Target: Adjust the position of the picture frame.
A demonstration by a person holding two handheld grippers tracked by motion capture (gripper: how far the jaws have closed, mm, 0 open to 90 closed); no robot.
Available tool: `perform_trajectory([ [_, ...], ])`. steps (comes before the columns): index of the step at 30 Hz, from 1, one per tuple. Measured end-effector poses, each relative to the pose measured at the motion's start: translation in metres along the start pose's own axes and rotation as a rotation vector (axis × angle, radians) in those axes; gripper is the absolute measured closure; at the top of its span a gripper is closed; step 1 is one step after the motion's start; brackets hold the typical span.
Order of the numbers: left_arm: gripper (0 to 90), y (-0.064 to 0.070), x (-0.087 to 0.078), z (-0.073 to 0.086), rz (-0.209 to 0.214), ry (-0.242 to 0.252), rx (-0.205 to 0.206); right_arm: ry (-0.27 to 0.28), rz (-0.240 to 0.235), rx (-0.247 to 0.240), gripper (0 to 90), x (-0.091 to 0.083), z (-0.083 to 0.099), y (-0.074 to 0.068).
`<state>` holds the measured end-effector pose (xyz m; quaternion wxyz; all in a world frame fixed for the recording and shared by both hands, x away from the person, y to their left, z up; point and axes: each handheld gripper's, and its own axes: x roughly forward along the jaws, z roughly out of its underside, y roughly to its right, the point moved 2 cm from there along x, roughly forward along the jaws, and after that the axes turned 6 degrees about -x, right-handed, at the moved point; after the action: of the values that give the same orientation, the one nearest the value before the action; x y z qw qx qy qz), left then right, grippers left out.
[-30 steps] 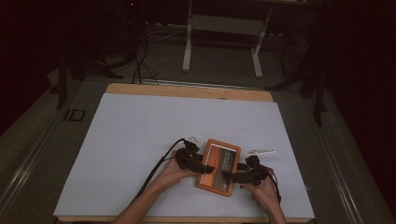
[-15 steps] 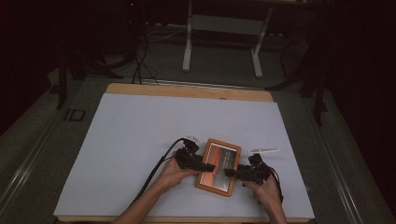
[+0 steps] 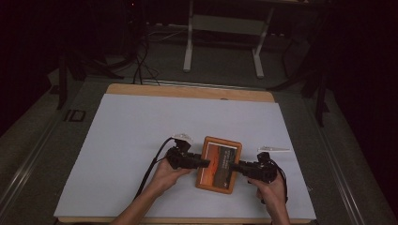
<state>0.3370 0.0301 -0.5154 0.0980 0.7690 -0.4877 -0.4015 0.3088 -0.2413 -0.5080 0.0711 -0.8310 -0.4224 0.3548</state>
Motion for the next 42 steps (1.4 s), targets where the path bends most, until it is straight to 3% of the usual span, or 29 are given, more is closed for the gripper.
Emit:
perform_trajectory([
  [5,61.3,0.003,-0.007,-0.002,-0.022,0.02,0.021,0.008,0.009,-0.017,62.0,0.0,-0.006,-0.004],
  [14,61.6,-0.005,-0.023,-0.005,-0.03,0.053,-0.017,0.0,0.006,-0.054,61.8,0.011,-0.024,-0.011],
  [33,61.7,-0.047,-0.066,-0.008,-0.056,0.132,-0.15,-0.011,-0.038,-0.098,61.9,0.063,-0.069,-0.02],
  [42,60.4,-0.061,-0.068,-0.007,-0.091,0.13,-0.196,-0.057,-0.03,-0.1,61.0,0.085,-0.077,-0.017],
])
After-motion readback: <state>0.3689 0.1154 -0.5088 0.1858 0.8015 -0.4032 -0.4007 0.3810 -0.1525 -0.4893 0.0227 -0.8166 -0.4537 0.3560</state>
